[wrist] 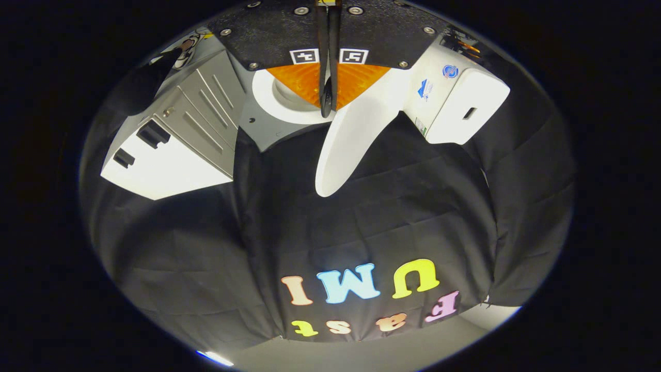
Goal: Open the toilet lid.
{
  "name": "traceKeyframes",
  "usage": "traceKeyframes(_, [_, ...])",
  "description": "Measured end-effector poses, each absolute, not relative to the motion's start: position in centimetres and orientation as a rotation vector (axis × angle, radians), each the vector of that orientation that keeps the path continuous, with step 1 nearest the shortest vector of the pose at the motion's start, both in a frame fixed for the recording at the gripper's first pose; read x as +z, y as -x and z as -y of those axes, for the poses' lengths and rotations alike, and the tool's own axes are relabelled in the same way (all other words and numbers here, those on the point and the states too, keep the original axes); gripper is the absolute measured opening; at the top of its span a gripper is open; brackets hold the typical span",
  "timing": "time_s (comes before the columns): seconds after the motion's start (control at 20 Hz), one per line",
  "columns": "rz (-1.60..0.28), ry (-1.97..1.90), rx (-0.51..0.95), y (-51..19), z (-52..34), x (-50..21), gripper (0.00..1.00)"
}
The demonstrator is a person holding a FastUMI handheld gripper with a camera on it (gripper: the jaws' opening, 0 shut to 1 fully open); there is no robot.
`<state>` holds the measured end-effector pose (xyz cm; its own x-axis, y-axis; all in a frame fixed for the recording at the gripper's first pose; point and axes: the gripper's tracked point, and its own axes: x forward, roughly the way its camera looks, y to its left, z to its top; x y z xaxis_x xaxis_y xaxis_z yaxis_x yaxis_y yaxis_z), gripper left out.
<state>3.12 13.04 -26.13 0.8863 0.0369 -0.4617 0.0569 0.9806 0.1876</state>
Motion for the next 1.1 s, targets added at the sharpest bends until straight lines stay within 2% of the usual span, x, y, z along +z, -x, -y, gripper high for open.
traceKeyframes(1.1, [-0.318, 0.011, 0.165, -3.1, -26.2, -16.3, 0.0])
